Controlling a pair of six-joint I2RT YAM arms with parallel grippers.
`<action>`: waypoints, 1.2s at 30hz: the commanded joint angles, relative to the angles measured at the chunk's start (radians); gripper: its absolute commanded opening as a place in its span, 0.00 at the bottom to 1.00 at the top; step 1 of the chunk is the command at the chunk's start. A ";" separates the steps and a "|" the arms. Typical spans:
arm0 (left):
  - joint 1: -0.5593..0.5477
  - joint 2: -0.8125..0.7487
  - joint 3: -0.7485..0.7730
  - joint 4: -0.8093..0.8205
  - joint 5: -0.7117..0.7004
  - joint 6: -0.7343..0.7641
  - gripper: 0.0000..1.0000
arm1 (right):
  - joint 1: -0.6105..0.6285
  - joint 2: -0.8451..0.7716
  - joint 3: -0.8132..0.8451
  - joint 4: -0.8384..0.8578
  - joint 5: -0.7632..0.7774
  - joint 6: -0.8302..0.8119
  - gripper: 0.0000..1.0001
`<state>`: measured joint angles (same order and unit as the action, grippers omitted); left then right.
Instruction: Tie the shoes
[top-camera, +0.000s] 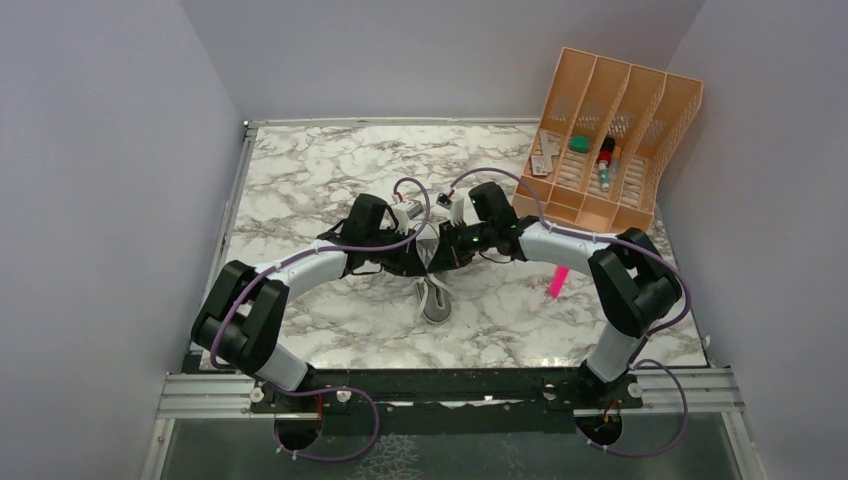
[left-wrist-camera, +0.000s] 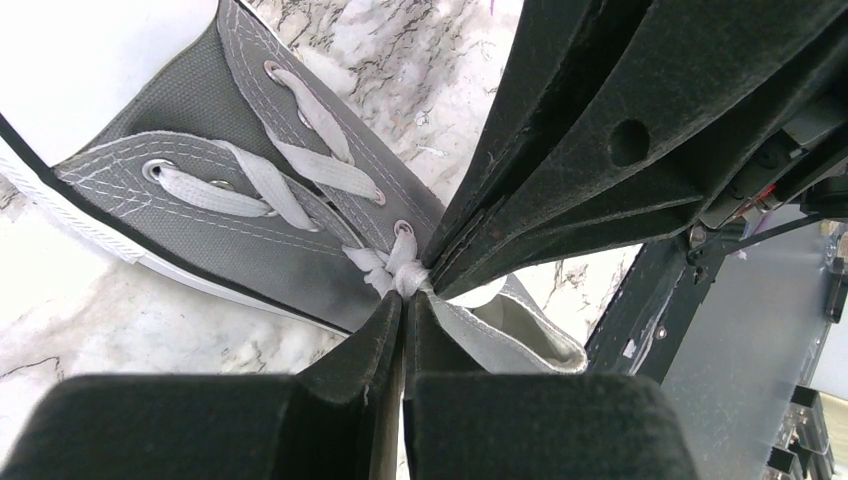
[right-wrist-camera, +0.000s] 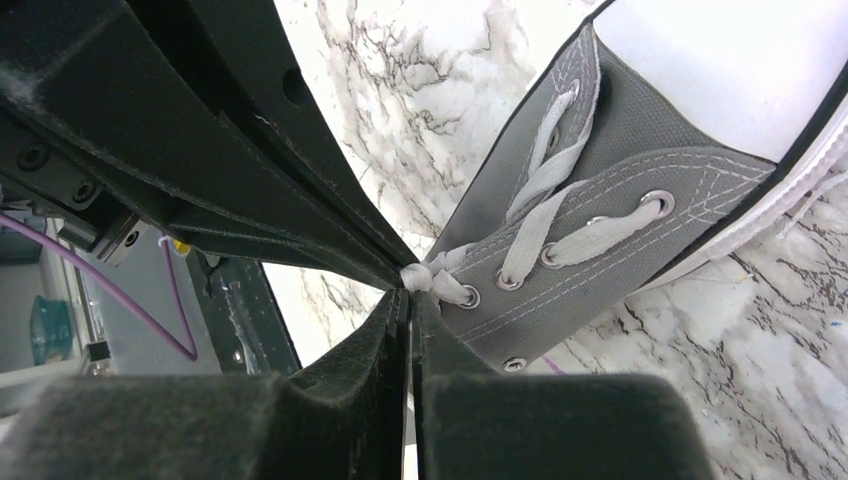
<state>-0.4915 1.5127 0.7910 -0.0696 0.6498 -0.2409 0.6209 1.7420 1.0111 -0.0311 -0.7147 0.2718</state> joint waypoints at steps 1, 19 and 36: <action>-0.004 -0.025 0.014 0.005 -0.026 -0.004 0.03 | 0.005 0.023 0.027 0.060 -0.052 0.015 0.06; -0.004 0.004 -0.011 0.136 -0.060 -0.124 0.00 | 0.005 -0.043 -0.100 0.247 -0.131 0.258 0.01; -0.005 -0.015 -0.005 0.030 -0.144 -0.025 0.00 | -0.051 -0.016 0.076 -0.064 0.016 0.042 0.37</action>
<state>-0.4931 1.5127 0.7902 -0.0322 0.5583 -0.2966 0.5682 1.6875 1.0565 -0.0433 -0.6849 0.3622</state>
